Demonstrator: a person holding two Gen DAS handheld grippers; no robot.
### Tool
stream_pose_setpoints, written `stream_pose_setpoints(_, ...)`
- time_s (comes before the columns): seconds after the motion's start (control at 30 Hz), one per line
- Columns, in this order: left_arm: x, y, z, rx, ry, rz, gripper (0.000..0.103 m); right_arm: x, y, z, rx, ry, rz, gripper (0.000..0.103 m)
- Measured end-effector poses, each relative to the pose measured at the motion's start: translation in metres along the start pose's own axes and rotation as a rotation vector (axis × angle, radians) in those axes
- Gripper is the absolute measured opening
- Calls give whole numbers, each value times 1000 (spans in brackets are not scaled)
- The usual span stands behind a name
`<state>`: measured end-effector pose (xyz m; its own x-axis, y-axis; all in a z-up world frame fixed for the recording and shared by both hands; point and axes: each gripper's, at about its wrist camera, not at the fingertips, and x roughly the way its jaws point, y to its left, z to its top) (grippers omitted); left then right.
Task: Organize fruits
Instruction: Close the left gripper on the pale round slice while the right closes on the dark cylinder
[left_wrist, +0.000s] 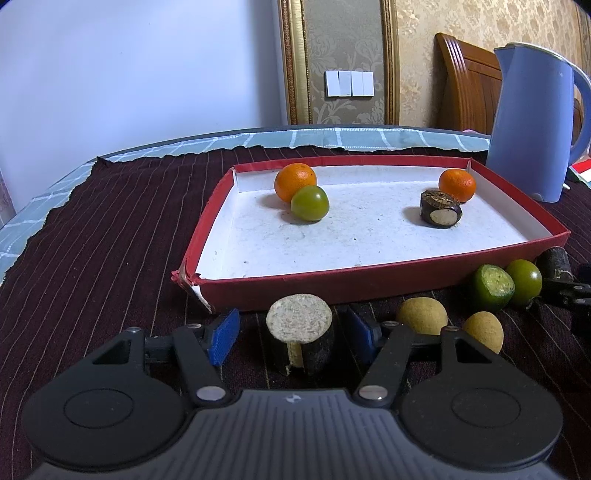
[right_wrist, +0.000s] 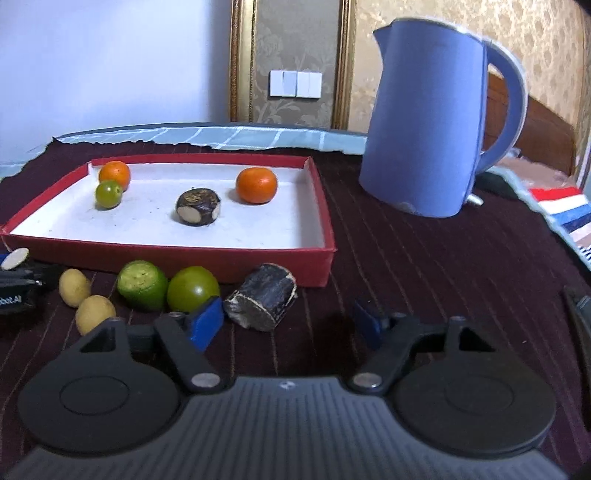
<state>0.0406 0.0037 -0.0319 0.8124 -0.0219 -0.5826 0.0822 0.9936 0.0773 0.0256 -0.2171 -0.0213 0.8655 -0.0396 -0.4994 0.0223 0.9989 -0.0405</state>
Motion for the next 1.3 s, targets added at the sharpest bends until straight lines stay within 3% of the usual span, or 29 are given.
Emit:
stream_pose_setpoints(0.03,0,0,0,0,0,0,63,0,-2,0,13,4,21,58)
stream_pose_setpoints(0.17,0,0,0,1,0,0,63,6,-8,1,55,17,81,53)
stream_pose_setpoints(0.23,0,0,0,0,0,0,64,7,-8,2,49,15,96,44)
stream_pose_setpoints(0.5,4,7,0,-49,16,-5,74,-5,-3,-5,39,4,75,44)
stream_pose_setpoints(0.57,4,8,0,-51,16,-6,74,-7,-2,-7,35,24,64,51)
stream_pose_setpoints(0.6,3,7,0,-46,15,-2,74,-9,0,-8,2,27,66,71)
stream_pose_setpoints(0.63,3,6,0,-44,14,-1,74,-10,2,-9,-25,27,61,81)
stream_pose_setpoints(0.8,3,6,0,-44,14,0,75,-10,0,-7,-93,8,50,81)
stream_pose_setpoints(0.87,3,6,0,-43,15,-1,75,-5,-7,-4,-74,14,55,76)
stream_pose_setpoints(0.97,3,6,0,-46,15,-3,75,2,-12,-1,-45,27,88,52)
stream_pose_setpoints(1.0,3,6,0,-47,15,-7,74,1,-11,-1,-44,25,86,39)
stream_pose_setpoints(1.03,3,7,0,-45,15,-12,75,1,-11,-1,-43,23,86,35)
stream_pose_setpoints(1.17,-1,11,-3,-31,17,-58,75,-5,-3,-5,-39,9,47,35)
stream_pose_setpoints(1.3,-3,11,-4,-13,15,-57,74,-13,3,-12,-34,-16,-11,35)
